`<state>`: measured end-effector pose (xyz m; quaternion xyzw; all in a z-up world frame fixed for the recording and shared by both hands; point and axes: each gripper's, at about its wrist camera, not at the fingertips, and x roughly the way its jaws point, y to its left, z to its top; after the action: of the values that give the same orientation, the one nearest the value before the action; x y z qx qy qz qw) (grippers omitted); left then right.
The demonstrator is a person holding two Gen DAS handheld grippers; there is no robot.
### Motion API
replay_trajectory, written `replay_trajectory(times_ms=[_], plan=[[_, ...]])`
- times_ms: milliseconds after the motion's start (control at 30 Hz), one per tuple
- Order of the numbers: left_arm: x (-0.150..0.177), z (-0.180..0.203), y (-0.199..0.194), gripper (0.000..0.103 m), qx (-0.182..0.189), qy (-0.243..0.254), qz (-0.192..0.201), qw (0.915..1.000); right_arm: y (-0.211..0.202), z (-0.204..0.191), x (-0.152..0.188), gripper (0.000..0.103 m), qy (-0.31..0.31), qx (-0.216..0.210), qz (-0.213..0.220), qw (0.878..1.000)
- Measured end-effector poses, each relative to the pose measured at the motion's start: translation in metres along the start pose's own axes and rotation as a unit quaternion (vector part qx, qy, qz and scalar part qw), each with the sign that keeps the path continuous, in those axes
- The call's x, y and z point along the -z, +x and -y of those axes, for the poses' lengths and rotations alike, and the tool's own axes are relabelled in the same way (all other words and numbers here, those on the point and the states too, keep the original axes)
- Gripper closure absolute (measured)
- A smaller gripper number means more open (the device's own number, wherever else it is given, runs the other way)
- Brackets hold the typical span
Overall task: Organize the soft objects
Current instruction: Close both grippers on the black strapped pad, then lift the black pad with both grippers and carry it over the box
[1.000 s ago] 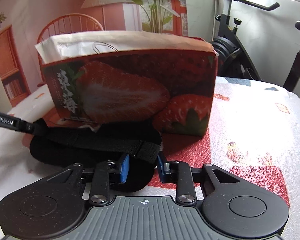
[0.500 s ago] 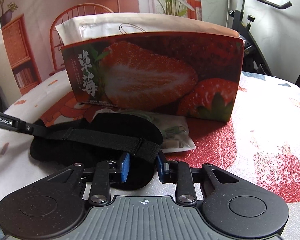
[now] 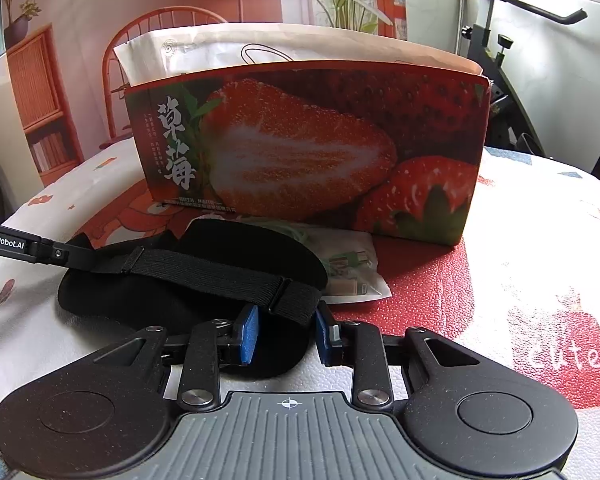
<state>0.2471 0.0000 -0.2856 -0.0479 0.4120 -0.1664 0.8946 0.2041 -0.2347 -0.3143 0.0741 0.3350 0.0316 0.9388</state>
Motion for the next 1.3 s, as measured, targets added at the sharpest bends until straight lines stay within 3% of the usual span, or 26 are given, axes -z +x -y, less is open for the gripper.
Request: replay_trajectory(times_ms=[900, 1300], plan=[[-0.008, 0.0, -0.002, 0.091, 0.007, -0.014, -0.015, 0.9998, -0.003, -0.003, -0.004, 0.078, -0.005, 0.009, -0.007, 1.0], [-0.022, 0.03, -0.052, 0.095, 0.041, 0.029, 0.067, 0.9965, -0.05, -0.005, -0.023, 0.091, 0.018, 0.004, 0.043, 0.999]])
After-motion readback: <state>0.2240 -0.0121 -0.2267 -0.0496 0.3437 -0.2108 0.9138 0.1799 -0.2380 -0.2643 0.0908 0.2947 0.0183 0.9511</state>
